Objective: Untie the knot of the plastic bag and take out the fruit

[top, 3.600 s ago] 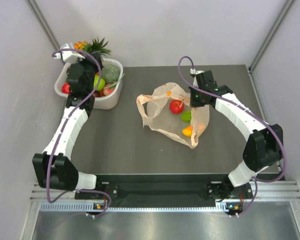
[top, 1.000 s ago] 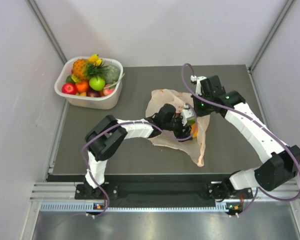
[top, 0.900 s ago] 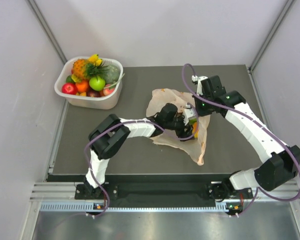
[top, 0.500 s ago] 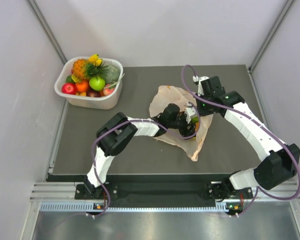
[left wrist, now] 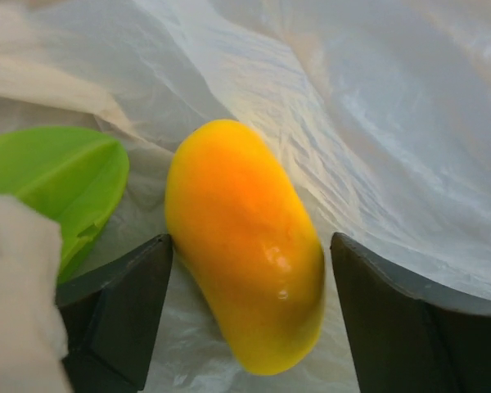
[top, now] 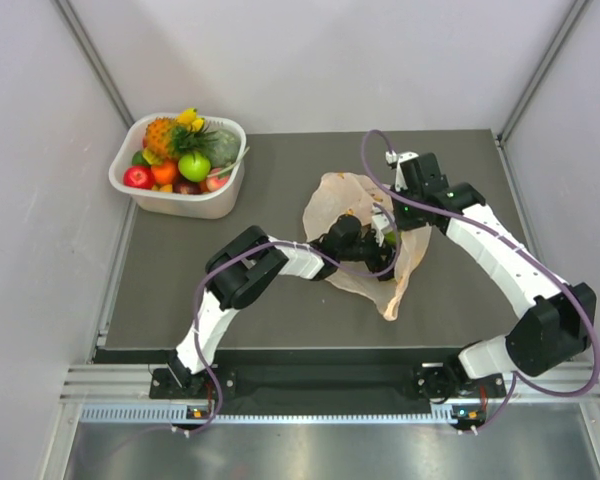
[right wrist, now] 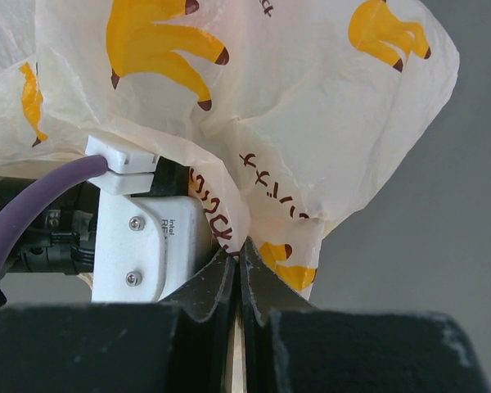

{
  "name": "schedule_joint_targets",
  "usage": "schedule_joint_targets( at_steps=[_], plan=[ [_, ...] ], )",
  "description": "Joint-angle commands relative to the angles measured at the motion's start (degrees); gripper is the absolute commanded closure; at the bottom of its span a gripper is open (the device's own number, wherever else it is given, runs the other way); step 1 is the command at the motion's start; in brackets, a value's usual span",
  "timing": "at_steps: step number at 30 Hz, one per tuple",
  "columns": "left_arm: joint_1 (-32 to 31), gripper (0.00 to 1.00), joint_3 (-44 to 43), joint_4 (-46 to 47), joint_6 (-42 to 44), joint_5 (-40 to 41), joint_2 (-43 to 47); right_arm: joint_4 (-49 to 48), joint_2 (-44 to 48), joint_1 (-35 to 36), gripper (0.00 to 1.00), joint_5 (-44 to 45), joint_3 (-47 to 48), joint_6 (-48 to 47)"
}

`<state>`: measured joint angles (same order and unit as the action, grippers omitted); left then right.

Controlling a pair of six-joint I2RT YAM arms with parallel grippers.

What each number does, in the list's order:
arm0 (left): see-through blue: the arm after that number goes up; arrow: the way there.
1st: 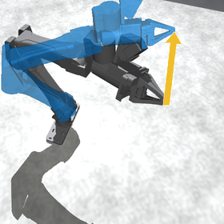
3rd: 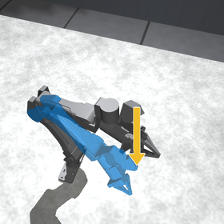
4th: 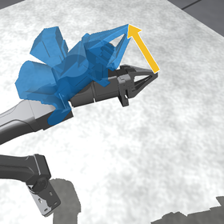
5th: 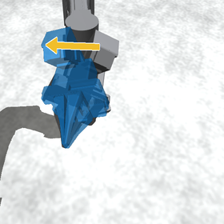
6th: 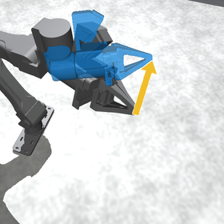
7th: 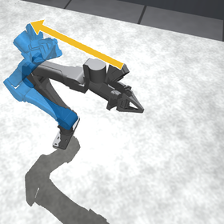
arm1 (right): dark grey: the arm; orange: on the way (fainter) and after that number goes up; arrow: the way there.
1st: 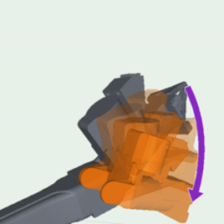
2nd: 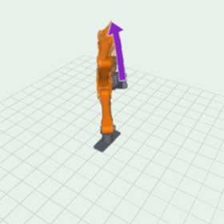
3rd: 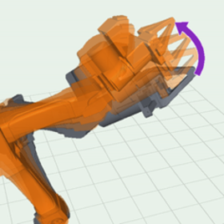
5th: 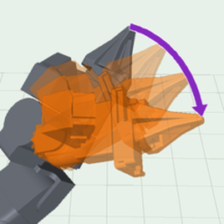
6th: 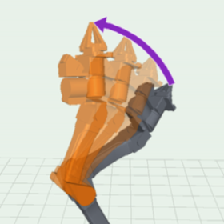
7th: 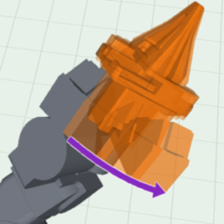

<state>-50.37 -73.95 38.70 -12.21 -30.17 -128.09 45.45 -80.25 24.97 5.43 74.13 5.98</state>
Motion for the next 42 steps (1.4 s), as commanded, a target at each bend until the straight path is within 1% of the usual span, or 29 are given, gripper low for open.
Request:
schedule_joint_targets(
  at_steps=[1,2,6,7,9,10,12,13,16,17,19,22,25,26,27,29,33,35,36,37,40,41,42],
  plan=[
    [-0.7,0.19,-2.69,-0.55,-5.54,3.01,-2.25,-0.54,0.79,2.54,1.0,-12.82,0.49,2.02],
    [-0.7,0.21,-2.6,-0.55,-5.55,3.19,-2.16,-0.45,0.71,2.63,1.0,-12.81,0.4,2.11],
    [-0.7,0.33,-2.51,-1.26,-5.55,3.28,-1.46,-0.8,0.8,2.54,1.0,-12.46,0.32,2.11],
    [-0.78,0.47,-2.34,-1.69,-5.55,3.1,-1.28,-0.8,0.79,2.54,1.0,-12.29,0.32,2.11],
    [-0.7,0.63,-1.81,-2.05,-5.46,3.28,-0.32,-0.98,0.79,2.54,1.0,-11.85,0.23,2.2],
    [-0.7,0.75,-0.94,-2.05,-5.46,3.37,0.21,-1.07,0.79,2.54,1.0,-11.5,0.05,2.28],
    [-0.61,0.78,0.64,-2.22,-5.02,4.33,2.84,-1.15,1.06,2.54,1.0,-10.44,-0.3,2.37],
    [-0.69,0.88,2.57,-2.14,-4.76,4.94,5.11,-1.33,1.23,2.54,1.0,-9.4,-0.39,2.72],
    [-0.61,0.9,6.43,-3.01,-3.53,7.58,9.16,-1.94,2.02,2.45,1.0,-7.37,-0.83,3.68],
    [-0.61,0.93,7.24,-3.62,-3.26,8.37,11.87,-2.12,2.2,2.36,1.0,-5.97,-0.91,4.13],
    [-0.61,0.94,9.25,-6.43,-2.39,10.22,14.53,-2.73,2.99,2.19,1.0,-4.3,-1.0,5.18],
    [-0.61,0.95,11.19,-11.09,-1.86,10.93,19.36,-3.79,3.87,2.01,1.0,-1.66,-0.83,6.67],
    [-0.61,0.96,13.74,-14.26,-1.5,11.62,22.26,-4.49,4.13,1.92,1.0,-2.09,-0.3,6.94],
    [-0.61,0.96,14.44,-15.13,-1.42,12.32,22.88,-4.49,4.05,2.01,1.0,-3.92,-0.04,6.59],
    [-0.09,0.99,15.58,-16.01,-1.59,13.03,24.19,-4.49,4.05,1.92,1.0,-4.72,0.4,6.5],
    [0.62,1.0,16.91,-16.55,-2.2,12.95,25.78,-4.58,4.31,1.92,1.0,-5.26,0.58,6.5],
    [1.24,1.0,20.34,-18.91,-4.05,13.91,32.88,-4.67,4.57,1.4,1.0,-4.55,0.67,6.68],
    [1.24,1.0,20.6,-22.25,-4.75,13.13,35.97,-4.93,4.49,1.05,1.0,-4.29,0.58,6.77],
    [1.24,1.0,20.26,-24.0,-5.45,13.21,39.38,-4.93,4.49,0.87,1.0,-4.29,0.58,6.85],
    [1.15,1.0,19.9,-28.28,-5.55,12.69,41.06,-4.93,4.23,0.87,1.0,-4.29,0.67,6.85],
    [1.15,1.0,16.75,-36.38,-5.72,12.77,48.27,-5.29,3.79,0.43,1.0,-4.64,1.02,7.03],
    [1.24,1.0,14.91,-42.07,-5.37,14.86,50.11,-5.37,3.78,0.34,1.0,-4.64,1.28,6.94],
    [1.24,1.0,13.93,-45.08,-5.2,17.06,53.7,-5.37,3.61,0.43,1.0,-4.64,1.37,6.77]
  ],
)
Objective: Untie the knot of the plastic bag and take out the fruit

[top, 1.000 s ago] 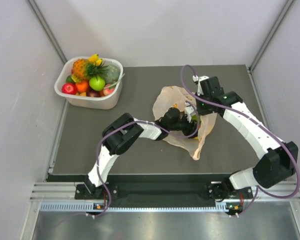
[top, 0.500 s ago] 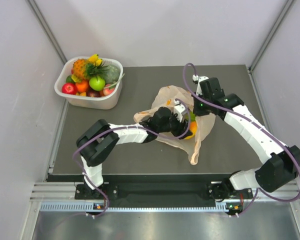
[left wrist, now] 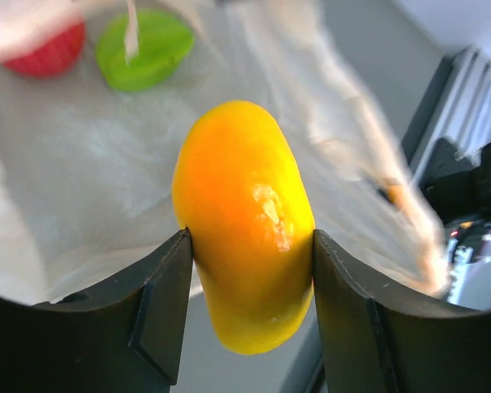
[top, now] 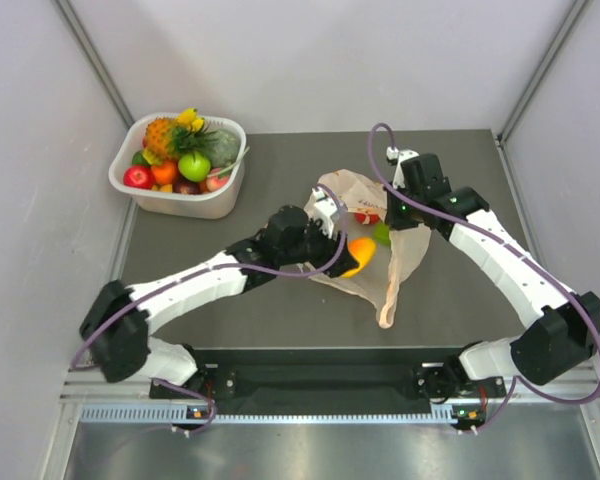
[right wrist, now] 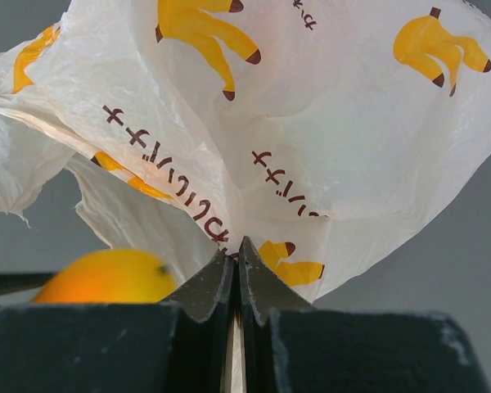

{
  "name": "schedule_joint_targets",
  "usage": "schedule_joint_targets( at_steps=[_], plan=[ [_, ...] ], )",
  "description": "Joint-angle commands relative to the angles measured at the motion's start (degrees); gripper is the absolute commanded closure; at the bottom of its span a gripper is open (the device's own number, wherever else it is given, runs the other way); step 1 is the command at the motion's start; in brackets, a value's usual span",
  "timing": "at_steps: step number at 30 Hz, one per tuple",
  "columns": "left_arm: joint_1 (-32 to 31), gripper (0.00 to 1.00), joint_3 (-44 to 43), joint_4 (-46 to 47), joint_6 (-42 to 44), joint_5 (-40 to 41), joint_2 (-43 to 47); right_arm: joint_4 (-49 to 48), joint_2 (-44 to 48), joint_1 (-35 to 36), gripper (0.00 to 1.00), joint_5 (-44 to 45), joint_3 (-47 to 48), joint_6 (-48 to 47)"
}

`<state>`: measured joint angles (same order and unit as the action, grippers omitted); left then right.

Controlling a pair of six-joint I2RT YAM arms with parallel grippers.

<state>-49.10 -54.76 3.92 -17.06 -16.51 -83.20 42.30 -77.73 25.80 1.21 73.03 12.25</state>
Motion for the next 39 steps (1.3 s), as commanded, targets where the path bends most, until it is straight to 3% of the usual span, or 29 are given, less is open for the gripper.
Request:
schedule_joint_targets(
  at_steps=[1,5,7,11,17,20,29,34,39],
  plan=[
    [-0.03,1.0,-6.05,-12.25,0.01,5.42,10.5,-2.31,0.83,-0.4,1.0,-0.51,2.55,0.41],
    [2.76,1.0,-9.13,-18.76,1.93,18.58,18.23,-2.93,0.22,-0.58,1.0,-1.04,2.81,0.23],
    [7.15,1.0,-9.57,-19.39,2.73,18.54,20.44,-3.19,-0.22,-0.67,1.0,-0.95,2.9,0.14],
    [25.41,1.0,-10.98,-17.11,1.59,9.58,19.66,-3.46,-0.66,-0.67,1.0,-2.34,2.99,-0.38],
    [36.69,1.0,-9.59,-5.88,-6.29,15.97,13.77,-3.63,-1.28,-0.67,1.0,-2.44,2.73,-1.09],
    [37.06,1.0,-7.73,0.2,-9.47,23.43,14.29,-3.72,-1.02,-0.75,1.0,-2.53,2.12,-1.35],
    [38.99,1.0,-4.57,-3.66,-22.29,40.93,16.57,-4.42,-0.93,-1.02,1.0,-3.23,1.59,-1.62],
    [41.8,1.0,-2.55,-5.51,-28.98,42.35,16.84,-4.95,-0.67,-1.1,1.0,-4.02,0.71,-1.53],
    [47.69,1.0,-1.75,-1.64,-35.05,37.26,12.72,-5.74,0.04,-1.1,1.0,-4.9,-0.08,-1.35]
  ],
)
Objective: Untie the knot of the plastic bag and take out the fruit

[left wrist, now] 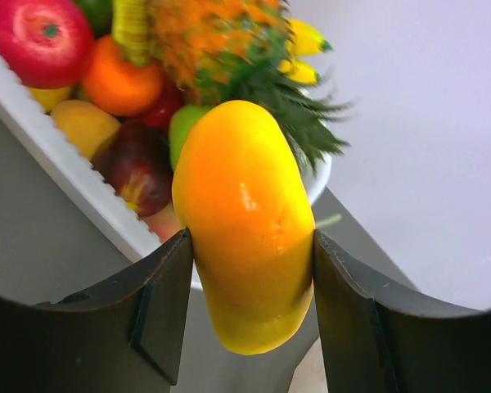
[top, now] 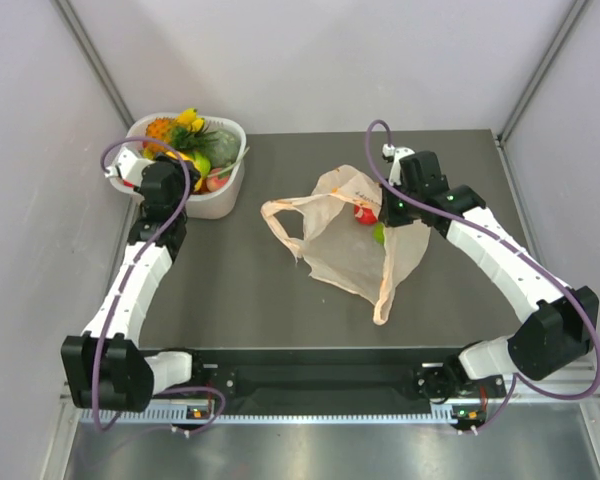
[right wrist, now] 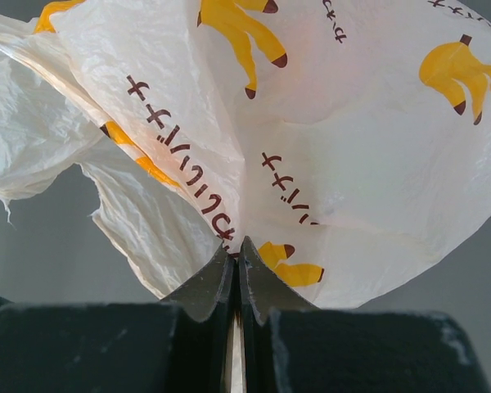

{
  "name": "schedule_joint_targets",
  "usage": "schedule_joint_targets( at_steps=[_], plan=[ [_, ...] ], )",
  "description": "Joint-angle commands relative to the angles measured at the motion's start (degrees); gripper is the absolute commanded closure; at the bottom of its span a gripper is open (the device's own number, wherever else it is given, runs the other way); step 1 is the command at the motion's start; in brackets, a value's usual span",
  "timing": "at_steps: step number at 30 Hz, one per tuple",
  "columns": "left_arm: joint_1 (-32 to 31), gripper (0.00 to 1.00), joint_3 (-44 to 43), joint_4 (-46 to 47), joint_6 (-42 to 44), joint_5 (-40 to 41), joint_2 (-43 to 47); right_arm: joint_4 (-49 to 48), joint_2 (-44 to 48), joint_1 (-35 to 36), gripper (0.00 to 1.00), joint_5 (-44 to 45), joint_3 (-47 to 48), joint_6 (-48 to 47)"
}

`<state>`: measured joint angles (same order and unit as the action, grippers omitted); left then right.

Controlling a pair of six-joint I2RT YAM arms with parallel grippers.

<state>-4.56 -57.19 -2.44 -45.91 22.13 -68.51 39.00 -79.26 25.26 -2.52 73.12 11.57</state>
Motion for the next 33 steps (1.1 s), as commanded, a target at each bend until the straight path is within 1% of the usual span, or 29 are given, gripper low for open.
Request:
schedule_joint_targets(
  at_steps=[1,2,5,10,15,17,19,22,24,25,27,28,29,30,33],
  plan=[
    [4.11,1.0,0.76,6.72,-7.08,-3.65,-2.76,-2.44,1.74,-0.56,1.0,-1.17,-0.26,-0.76],
    [6.38,1.0,1.55,8.05,-8.65,-4.72,-4.25,-2.53,2.01,-0.47,1.0,-1.17,-0.52,-0.76],
    [9.29,1.0,2.61,13.06,-10.86,-8.14,-7.24,-2.79,2.45,-0.56,1.0,-1.25,-1.14,-0.76],
    [11.76,1.0,0.77,13.69,-13.5,-10.96,-12.34,-3.14,2.89,-0.56,1.0,-1.43,-1.84,-0.85],
    [14.31,1.0,0.5,20.35,-17.8,-17.54,-18.75,-3.41,3.06,-0.56,1.0,-2.04,-2.02,-0.59],
    [15.36,1.0,-0.73,20.89,-20.09,-20.09,-21.73,-3.41,3.24,-0.47,1.0,-2.05,-2.28,-0.59],
    [16.33,1.0,-0.3,24.65,-22.11,-24.3,-23.33,-3.41,3.41,-0.56,1.0,-2.05,-2.46,-0.67],
    [17.74,1.0,0.5,29.58,-25.27,-26.78,-25.35,-3.5,3.5,-0.56,1.0,-1.87,-2.72,-0.67],
    [18.18,0.9,-0.2,29.33,-25.63,-28.71,-26.58,-3.5,3.5,-0.56,1.0,-1.7,-2.81,-0.76],
    [18.35,0.72,-0.99,28.11,-25.72,-30.03,-26.85,-3.5,3.5,-0.56,1.0,-1.69,-2.81,-0.68],
    [18.27,0.54,-1.17,26.88,-25.28,-30.22,-25.8,-3.58,3.33,-0.47,1.0,-1.69,-2.81,-0.76],
    [18.27,0.26,-0.56,26.7,-24.85,-29.87,-25.19,-3.67,3.24,-0.47,1.0,-1.69,-2.64,-0.76],
    [18.27,0.16,-0.21,26.0,-24.58,-29.26,-23.53,-3.76,3.06,-0.47,1.0,-1.87,-2.63,-0.76],
    [18.27,0.01,0.23,25.3,-24.32,-28.9,-22.55,-3.76,2.89,-0.56,1.0,-1.87,-2.46,-0.76],
    [18.36,0.01,0.59,21.79,-22.21,-28.11,-18.6,-4.02,2.54,-0.56,1.0,-2.22,-2.28,-0.68]
  ],
)
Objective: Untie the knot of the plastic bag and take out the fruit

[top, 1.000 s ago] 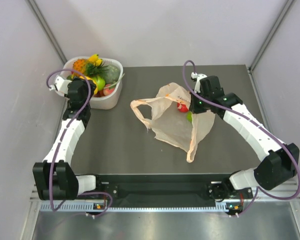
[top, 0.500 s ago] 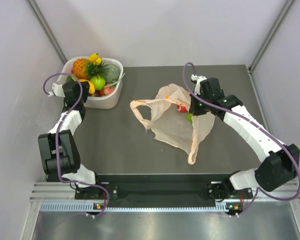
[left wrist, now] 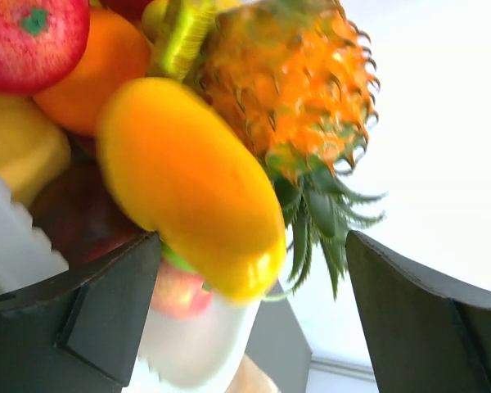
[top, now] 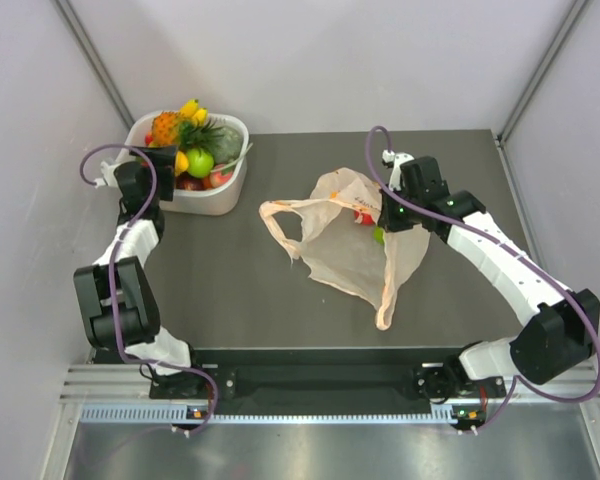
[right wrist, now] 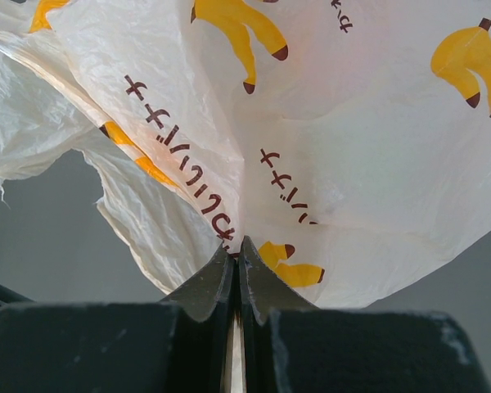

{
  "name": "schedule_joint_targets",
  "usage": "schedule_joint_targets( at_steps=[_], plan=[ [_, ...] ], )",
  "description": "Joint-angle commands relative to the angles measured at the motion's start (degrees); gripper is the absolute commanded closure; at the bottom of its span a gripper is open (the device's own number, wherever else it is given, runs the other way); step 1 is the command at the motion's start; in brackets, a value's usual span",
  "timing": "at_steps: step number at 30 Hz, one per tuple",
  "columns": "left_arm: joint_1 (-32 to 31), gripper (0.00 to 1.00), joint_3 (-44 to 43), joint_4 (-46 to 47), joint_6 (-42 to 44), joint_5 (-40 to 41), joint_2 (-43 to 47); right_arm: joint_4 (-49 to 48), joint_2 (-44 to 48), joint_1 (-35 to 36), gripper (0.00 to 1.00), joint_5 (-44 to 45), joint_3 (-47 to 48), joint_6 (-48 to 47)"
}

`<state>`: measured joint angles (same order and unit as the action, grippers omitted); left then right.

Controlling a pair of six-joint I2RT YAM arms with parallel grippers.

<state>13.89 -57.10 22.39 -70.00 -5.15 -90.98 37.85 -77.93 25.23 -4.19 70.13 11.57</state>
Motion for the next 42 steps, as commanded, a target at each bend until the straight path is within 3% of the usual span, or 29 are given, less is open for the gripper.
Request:
schedule_joint_targets(
  at_steps=[1,6,11,17,20,24,28,32,33,36,42],
  plan=[
    [-0.18,0.01,0.5,-4.1,2.75,-0.83,5.53,-2.86,1.12,-0.54,1.0,-0.65,0.89,-0.76],
    [-0.35,0.01,2.07,-12.01,5.04,0.22,11.16,-2.78,0.76,-0.54,1.0,-0.82,1.33,-0.76],
    [-0.7,0.01,6.38,-11.32,6.8,-3.37,18.64,-2.6,0.76,-0.54,1.0,-0.74,1.59,-0.76],
    [-6.14,0.05,12.7,-3.51,15.14,-21.9,25.75,-1.9,0.59,-0.45,1.0,-0.13,2.56,-0.59],
    [-15.44,0.08,16.4,-0.51,21.29,-25.7,29.88,-0.76,0.32,-0.54,1.0,0.75,3.35,-0.59],
    [-34.31,0.09,20.7,1.86,33.84,-27.46,33.32,0.56,0.41,-0.54,1.0,1.99,4.92,-0.41],
    [-45.95,0.12,23.09,5.11,36.41,-28.51,35.16,2.41,-0.11,-0.54,1.0,2.08,6.86,-0.41],
    [-57.29,0.13,21.25,-0.68,43.36,-22.38,35.17,4.16,-0.91,-0.54,1.0,-4.57,8.97,-1.81],
    [-60.79,0.14,20.55,-2.25,44.5,-17.75,33.78,4.43,-0.99,-0.54,1.0,-5.39,9.5,-1.99],
    [-65.46,0.16,21.06,-0.6,45.83,-10.54,28.69,6.18,-0.82,-0.54,1.0,-5.22,10.64,-2.17],
    [-66.45,0.16,22.47,8.71,46.36,2.05,16.37,11.02,0.85,-0.45,1.0,-3.28,11.61,-3.05]
  ],
)
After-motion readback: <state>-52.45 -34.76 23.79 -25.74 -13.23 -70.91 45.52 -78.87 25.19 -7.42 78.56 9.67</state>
